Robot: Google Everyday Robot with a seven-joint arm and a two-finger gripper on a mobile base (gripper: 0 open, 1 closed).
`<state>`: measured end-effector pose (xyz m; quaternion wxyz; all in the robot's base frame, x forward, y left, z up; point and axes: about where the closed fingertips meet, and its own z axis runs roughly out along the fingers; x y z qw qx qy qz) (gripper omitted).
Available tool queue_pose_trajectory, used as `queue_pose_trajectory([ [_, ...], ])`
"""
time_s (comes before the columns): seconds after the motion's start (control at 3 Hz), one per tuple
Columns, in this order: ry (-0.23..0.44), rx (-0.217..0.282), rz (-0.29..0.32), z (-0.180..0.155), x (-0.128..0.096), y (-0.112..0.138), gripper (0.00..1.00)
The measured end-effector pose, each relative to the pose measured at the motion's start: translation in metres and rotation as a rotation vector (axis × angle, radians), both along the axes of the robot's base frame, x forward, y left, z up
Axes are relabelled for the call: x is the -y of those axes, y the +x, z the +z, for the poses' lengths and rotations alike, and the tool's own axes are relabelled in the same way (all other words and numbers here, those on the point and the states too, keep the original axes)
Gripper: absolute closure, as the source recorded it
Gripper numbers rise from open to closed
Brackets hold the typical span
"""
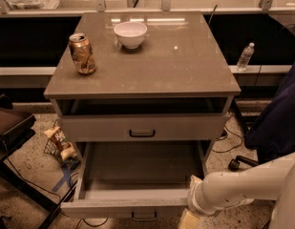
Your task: Open middle drawer
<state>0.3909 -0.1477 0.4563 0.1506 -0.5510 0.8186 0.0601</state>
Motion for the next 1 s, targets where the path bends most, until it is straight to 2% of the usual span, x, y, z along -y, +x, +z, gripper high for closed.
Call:
queue_pose_trajectory([
  [0.33,-0.088,0.021,0.017,0.039,0.017,0.001,0.17],
  [0.67,-0.172,0.08,0.133,0.083,0.012,0.037,0.41],
  [1.0,-0.149,0.22,0.264,0.123,-0.037,0.101,0.72],
])
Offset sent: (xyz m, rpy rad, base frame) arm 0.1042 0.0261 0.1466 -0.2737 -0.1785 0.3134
